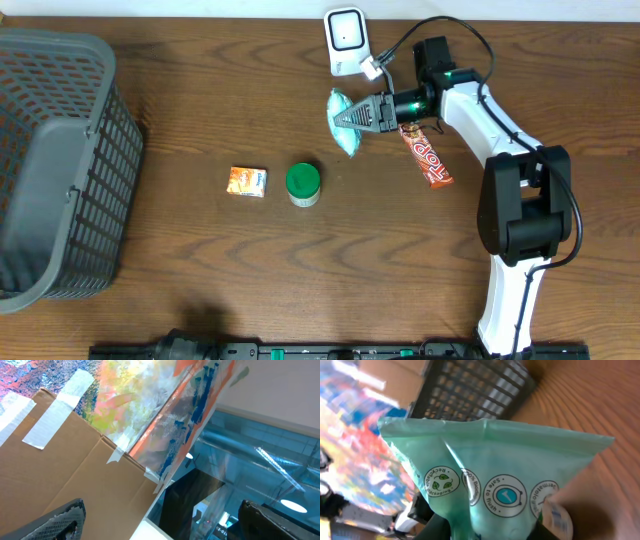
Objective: Scan the item barcode
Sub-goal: 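Hold the tissue pack with the right gripper beside the scanner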
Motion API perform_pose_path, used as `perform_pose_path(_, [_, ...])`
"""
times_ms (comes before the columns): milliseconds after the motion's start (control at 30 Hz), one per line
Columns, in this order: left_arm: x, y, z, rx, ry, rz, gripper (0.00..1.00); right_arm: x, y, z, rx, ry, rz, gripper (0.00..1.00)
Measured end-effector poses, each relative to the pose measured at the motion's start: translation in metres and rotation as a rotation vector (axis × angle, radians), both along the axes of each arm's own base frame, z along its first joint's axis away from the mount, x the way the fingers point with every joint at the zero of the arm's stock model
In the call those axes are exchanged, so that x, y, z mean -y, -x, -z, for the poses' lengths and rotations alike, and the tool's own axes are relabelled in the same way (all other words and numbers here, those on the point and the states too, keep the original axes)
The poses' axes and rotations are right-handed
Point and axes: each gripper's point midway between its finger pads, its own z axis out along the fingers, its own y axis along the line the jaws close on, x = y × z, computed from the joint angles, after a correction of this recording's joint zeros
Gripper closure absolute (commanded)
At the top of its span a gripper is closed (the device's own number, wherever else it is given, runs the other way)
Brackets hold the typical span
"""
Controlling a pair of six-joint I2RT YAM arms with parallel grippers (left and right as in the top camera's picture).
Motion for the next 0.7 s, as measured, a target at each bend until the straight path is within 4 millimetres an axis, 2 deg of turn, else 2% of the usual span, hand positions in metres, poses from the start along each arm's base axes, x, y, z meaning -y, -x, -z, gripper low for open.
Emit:
perform_pose_path(200, [0.0,0.0,0.0,0.0,0.0,0.0,0.02,-0.015,-0.006,-0.016,0.302,-0.101,-0.056,0.99])
perform_pose_path(400, [0.0,0.0,0.0,0.0,0.0,0.0,0.02,-0.034,-0.017,-0.044,0.66,-0.209,-0.105,0.99])
perform_pose_path(567, [0.0,0.0,0.0,0.0,0.0,0.0,0.02,-0.043,-0.022,-0.072,0.858,-0.273,-0.128,0.99])
perform_pose_path(700, [0.0,0.0,0.0,-0.001,0.0,0.0,0.02,-0.051,-0.017,-0.09,0.933,-0.306,-0.149,0.99])
